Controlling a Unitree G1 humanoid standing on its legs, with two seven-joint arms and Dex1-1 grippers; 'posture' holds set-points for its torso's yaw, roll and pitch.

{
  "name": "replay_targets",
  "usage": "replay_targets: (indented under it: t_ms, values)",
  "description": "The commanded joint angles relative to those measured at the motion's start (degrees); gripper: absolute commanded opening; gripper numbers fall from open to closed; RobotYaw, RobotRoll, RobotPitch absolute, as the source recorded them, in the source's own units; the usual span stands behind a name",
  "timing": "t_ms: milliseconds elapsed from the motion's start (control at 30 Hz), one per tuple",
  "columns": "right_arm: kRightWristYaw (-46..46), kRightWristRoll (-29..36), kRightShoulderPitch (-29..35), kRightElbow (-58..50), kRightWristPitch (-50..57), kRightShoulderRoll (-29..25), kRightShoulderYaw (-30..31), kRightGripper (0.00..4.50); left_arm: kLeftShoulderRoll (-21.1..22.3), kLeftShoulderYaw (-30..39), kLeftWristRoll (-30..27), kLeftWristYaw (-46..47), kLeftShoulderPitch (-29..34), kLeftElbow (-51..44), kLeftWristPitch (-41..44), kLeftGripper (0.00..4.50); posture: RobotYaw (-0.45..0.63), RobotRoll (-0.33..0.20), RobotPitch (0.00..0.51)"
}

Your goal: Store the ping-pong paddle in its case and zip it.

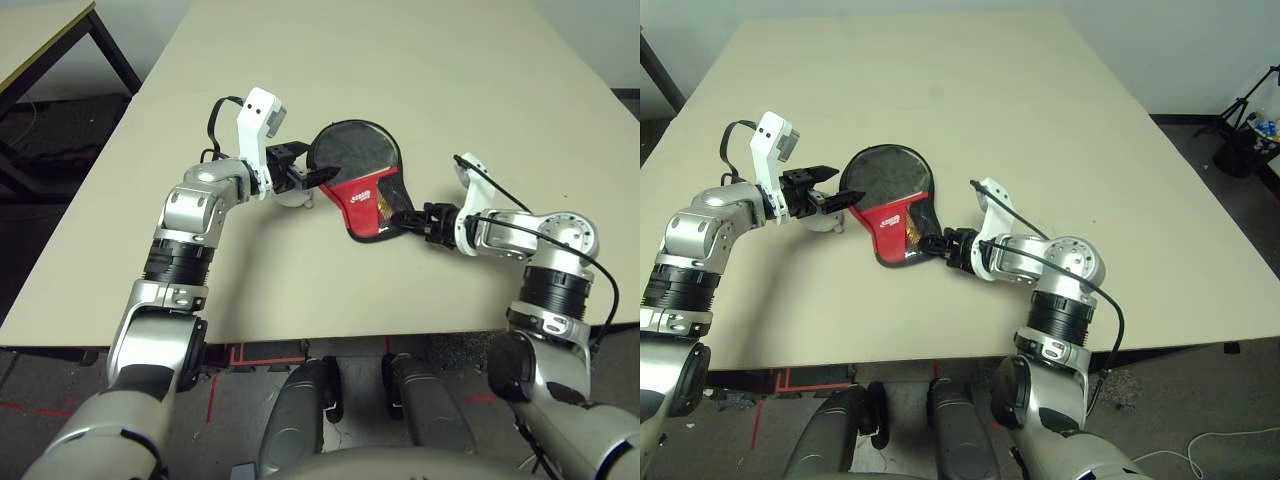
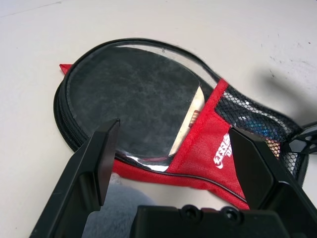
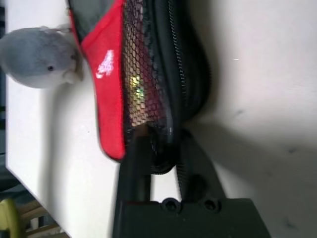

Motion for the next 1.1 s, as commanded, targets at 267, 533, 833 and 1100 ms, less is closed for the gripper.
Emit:
replay_targets:
  t_ms: [267,533,833,1100]
  values:
    - [0.85,8.94,6.47,-4.47,2.14,-6.02,5.63,0.01,-0.41,0.23,0.36,0.29,0.63,0.50,-0.92,4.50,-0.09,0.000,0.193]
    - [-6.69,44.34,20.95,-13.18,1.91,-26.67,16.33,0.01,-0.24,-0.14,0.60,-0.05,0.82,1.09,-1.42,4.50,-0.12,0.000,0.197]
    - [-8.12,67.72,35.20,-28.27,-20.69,-51.71,33.07,0.01,-0.95,-1.00,1.01,-0.63,0.27,1.72,-1.62,4.50,-0.14,0.000,0.198]
    - [-5.20,67.72,37.14,-30.52,-28.47,-58.85,37.12,0.01,-1.22,-1.39,1.17,-0.97,0.58,1.57,-1.40,4.50,-0.14,0.000,0.204]
